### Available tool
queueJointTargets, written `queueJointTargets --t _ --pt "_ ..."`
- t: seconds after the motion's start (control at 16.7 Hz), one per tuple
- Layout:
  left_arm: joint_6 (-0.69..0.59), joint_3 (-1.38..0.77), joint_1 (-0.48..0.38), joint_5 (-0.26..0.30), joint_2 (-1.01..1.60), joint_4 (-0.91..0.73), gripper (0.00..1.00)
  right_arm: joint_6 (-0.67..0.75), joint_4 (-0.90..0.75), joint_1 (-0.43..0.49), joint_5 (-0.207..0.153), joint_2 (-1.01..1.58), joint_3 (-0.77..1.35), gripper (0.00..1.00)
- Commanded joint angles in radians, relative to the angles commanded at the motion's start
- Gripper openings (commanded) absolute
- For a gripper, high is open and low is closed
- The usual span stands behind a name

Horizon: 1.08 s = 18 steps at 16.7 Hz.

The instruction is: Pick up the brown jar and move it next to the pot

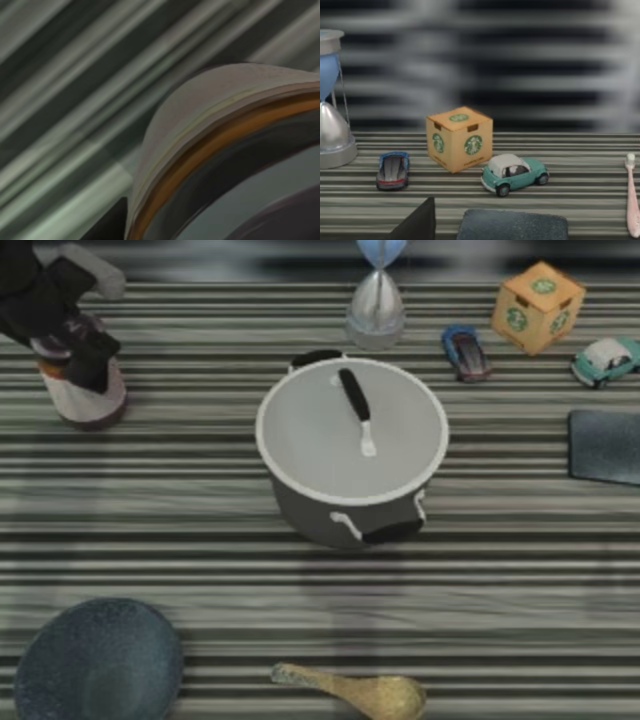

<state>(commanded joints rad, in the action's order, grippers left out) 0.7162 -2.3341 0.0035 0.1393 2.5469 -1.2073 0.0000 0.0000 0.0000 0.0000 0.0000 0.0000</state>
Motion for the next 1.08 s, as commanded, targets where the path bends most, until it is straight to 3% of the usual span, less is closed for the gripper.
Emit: queueJointTargets --t 0.42,1.08 --pt "0.001 0.039 0.006 -0.001 -0.041 -0.003 0.00 0.000 0.000 0.000 0.000 0.000 0.000 1.00" --pt "0.007 0.453 0.034 -0.005 -0.505 -0.051 0.00 0.000 0.000 0.000 0.000 0.000 0.000 1.00"
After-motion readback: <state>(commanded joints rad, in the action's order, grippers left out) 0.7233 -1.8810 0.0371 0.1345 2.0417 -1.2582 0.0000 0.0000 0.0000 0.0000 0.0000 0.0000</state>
